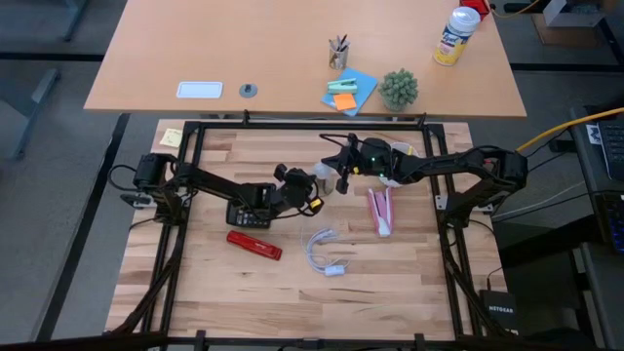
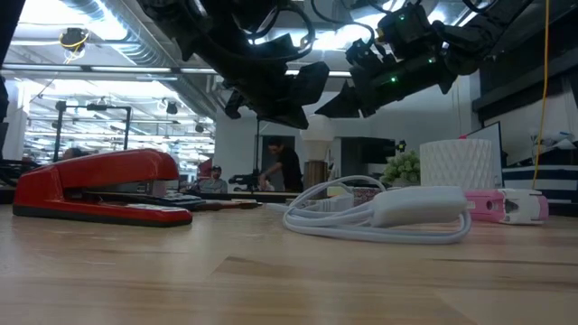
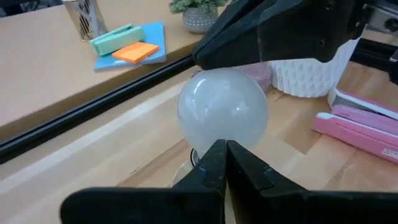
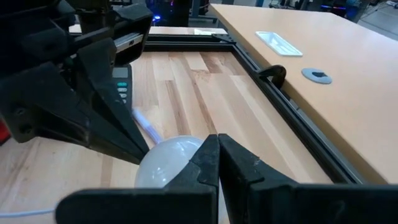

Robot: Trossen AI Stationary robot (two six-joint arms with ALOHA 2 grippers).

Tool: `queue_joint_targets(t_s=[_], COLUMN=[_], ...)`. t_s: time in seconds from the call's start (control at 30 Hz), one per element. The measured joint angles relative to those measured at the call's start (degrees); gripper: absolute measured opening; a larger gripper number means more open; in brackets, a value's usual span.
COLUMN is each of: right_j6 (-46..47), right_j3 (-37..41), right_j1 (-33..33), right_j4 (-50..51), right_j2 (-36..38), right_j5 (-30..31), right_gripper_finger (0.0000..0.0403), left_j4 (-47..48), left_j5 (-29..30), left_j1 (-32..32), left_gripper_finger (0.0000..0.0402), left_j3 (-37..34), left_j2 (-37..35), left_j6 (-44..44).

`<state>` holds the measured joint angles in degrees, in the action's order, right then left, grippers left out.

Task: Screw lightbulb
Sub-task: Insert the white lightbulb into the golden lamp

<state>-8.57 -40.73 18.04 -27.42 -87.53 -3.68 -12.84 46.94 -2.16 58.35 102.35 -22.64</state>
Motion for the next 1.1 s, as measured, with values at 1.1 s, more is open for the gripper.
queue_joint_targets(t_s=[1.1], right_j6=[1.28], right_j3=[0.00], right_j1=[-0.07], right_j4=[-0.02], right_j2=[-0.02], right_j5=[2.00], right_gripper_finger=[0.0007], left_j4=[0.13], left_j5=[0.59], left_j1=[-1.98], left_gripper_finger=[0.0001], left_j3=[0.04], left_j2=[0.00], left_j6=[-5.92])
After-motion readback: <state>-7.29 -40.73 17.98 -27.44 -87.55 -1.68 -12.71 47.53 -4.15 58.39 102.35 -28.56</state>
